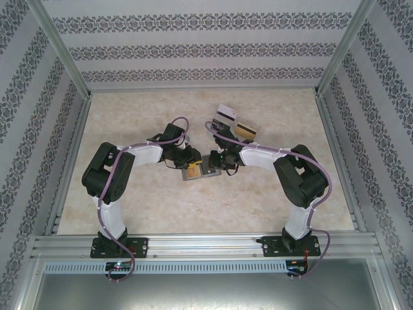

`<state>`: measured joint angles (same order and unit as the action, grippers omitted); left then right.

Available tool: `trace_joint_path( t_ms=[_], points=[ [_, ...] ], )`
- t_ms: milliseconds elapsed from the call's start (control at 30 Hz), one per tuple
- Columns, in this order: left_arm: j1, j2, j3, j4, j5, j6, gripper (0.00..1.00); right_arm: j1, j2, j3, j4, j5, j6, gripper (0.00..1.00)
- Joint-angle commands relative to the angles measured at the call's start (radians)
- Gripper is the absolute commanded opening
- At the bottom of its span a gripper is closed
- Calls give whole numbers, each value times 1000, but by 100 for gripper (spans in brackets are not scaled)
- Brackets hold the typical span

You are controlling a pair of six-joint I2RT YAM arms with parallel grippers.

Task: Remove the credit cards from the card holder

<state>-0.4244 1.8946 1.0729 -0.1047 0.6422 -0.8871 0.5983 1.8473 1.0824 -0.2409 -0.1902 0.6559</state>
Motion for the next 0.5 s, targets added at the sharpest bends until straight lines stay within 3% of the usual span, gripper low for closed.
trace_joint_path(
  t_ms=[0,467],
  points=[
    [-8,27,27,-32,-17,25,27,0,33,7,-28,-11,5,22],
    [-7,55,42,-49,-18,49,28,-49,40,-44,63,-147,53,22]
  ],
)
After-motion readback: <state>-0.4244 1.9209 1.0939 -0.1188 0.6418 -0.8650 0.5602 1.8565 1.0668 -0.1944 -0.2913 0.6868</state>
